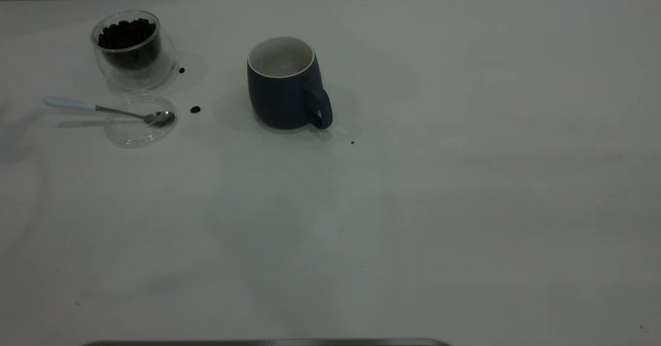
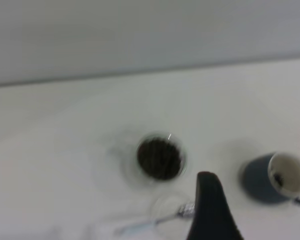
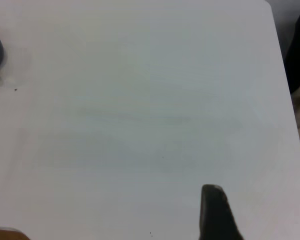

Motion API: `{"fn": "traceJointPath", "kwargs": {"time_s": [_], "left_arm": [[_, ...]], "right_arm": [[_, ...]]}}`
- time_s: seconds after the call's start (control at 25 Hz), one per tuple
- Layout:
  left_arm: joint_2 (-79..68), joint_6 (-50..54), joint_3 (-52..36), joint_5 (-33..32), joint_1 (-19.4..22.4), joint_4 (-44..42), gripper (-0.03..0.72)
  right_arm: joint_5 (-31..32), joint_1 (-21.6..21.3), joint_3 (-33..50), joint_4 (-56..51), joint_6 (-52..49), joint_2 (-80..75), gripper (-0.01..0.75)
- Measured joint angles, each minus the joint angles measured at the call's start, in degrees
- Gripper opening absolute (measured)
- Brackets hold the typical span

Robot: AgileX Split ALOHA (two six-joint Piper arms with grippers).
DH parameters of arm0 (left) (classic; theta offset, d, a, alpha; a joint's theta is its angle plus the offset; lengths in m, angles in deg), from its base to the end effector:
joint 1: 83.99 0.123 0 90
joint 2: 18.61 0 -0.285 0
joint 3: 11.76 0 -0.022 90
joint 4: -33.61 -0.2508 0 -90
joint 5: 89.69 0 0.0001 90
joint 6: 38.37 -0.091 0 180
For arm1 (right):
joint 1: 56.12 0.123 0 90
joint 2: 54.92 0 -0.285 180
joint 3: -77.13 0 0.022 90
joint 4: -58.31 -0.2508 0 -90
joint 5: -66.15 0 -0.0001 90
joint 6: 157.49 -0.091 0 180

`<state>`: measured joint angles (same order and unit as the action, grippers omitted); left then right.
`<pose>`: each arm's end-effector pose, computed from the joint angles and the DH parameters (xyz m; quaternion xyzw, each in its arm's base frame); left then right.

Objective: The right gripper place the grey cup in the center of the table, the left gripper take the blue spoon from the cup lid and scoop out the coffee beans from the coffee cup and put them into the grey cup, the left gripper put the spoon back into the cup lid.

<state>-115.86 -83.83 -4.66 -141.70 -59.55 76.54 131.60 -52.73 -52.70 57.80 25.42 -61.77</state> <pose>0.3321 0.0972 0.3744 0.0430 0.8874 -0.1106 0.4455 -0.0079 0.0003 0.2630 -0.0485 0.8752 0.0065 0.4812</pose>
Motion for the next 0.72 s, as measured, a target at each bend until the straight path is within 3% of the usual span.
{"fn": "traceJointPath", "kwargs": {"time_s": [0.36, 0.52, 0.72], "left_arm": [[11.5, 21.4, -0.2, -3.3, -12.7, -28.0, 0.542], [14.5, 26.1, -0.2, -6.3, -17.9, -33.9, 0.542], [16.8, 30.7, -0.2, -13.9, -20.3, -35.3, 0.542]], "right_arm": [[0.0, 0.0, 0.0, 0.0, 0.0, 0.0, 0.402], [0.0, 0.0, 0.0, 0.0, 0.0, 0.0, 0.402], [0.0, 0.0, 0.0, 0.0, 0.0, 0.0, 0.402]]}}
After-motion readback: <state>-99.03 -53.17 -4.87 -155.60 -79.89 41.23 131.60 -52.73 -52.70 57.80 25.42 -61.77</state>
